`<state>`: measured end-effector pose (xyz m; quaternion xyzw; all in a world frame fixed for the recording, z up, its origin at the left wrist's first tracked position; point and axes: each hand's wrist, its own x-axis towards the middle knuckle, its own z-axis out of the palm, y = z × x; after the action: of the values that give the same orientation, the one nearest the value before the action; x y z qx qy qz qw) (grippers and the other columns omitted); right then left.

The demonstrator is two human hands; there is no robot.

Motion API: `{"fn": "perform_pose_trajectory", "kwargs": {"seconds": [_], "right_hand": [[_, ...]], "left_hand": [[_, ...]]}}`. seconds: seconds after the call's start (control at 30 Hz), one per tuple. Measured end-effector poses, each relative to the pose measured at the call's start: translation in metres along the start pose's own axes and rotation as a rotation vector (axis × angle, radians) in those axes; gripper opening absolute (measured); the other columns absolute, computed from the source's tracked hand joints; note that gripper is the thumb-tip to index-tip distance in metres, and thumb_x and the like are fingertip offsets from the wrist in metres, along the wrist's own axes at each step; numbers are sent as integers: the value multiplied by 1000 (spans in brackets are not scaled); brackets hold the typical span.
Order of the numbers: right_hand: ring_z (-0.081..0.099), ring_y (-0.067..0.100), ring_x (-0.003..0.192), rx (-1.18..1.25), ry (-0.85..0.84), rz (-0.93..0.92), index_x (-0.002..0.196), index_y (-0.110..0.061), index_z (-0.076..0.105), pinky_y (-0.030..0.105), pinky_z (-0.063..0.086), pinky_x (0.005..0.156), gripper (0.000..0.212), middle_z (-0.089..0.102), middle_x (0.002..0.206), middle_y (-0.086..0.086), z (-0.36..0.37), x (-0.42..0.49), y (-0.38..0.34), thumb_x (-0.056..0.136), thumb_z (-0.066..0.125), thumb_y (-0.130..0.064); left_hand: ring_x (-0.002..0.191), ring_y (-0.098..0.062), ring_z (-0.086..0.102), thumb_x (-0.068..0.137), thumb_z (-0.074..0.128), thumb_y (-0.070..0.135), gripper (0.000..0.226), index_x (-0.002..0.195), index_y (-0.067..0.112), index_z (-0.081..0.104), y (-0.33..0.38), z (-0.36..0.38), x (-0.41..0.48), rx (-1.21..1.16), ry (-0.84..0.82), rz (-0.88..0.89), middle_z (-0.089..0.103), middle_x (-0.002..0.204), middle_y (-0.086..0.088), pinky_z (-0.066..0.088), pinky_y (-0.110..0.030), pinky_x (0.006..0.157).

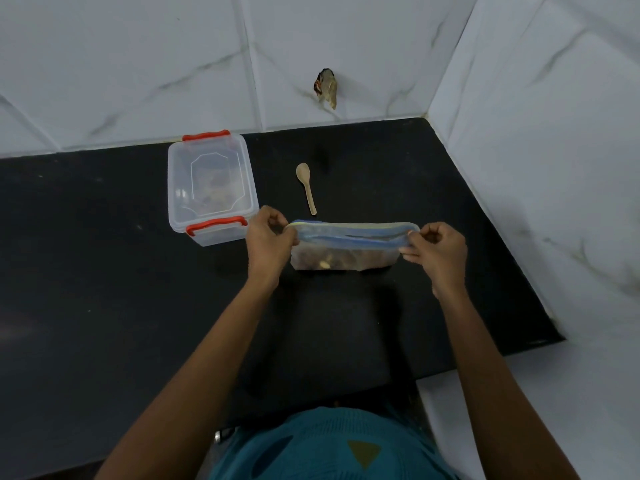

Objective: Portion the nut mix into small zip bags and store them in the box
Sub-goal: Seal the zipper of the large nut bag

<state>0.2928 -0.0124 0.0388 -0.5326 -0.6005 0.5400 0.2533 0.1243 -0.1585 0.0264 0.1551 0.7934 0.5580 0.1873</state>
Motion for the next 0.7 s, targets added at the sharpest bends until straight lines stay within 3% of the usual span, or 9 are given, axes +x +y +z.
{"fn": "perform_pose_trajectory", "kwargs": {"seconds": [0.1,0.17,0.3,0.43,0.5,0.57,0.7], "right_hand": [[66,15,72,-400,90,-153,77,-20,51,29,55,66,17,64,84,7,-3,-1,-7,83,64,-11],[61,16,73,-636,128,-271,79,-17,49,31,51,70,16,59,86,4,-1,-6,-14,82,64,-14],[50,17,77,-752,163,-340,92,-12,48,31,44,70,14,46,94,4,1,-12,-27,84,60,-14],[54,17,80,-678,0,-209,107,-11,49,18,37,55,19,52,96,6,-7,-5,-30,89,54,-11],[61,18,84,-607,-110,-101,115,-10,52,25,51,68,25,58,101,6,-11,-3,-28,91,51,-13],[64,17,81,-466,-187,13,99,-12,60,34,55,80,12,63,95,7,-16,0,-24,92,51,-15],[63,15,80,-184,-332,236,98,-13,61,30,54,77,13,63,91,7,-35,0,-22,90,58,-24]], "left_hand": [[82,-9,52,84,59,5,13,90,14,51,10,-5,2,318,-24,190,51,99,-4,43,-14,64],[81,-10,53,89,55,11,8,97,10,54,17,-7,1,471,-28,271,53,93,-3,44,-19,68],[77,-16,56,95,47,20,20,104,4,56,31,-8,-1,665,-53,262,55,86,-6,46,-28,70],[81,-15,62,94,48,13,12,93,6,58,42,-14,3,301,-367,-91,59,92,-8,54,-26,75],[81,-13,61,93,49,12,10,87,9,58,43,-18,2,196,-448,-218,59,93,-7,55,-23,69],[85,-14,62,92,51,15,8,92,10,58,43,-24,0,52,-524,-324,60,98,-9,56,-20,66],[84,-18,67,92,50,24,17,99,11,58,40,-39,-2,-318,-560,-516,64,100,-12,58,-24,64]]}}
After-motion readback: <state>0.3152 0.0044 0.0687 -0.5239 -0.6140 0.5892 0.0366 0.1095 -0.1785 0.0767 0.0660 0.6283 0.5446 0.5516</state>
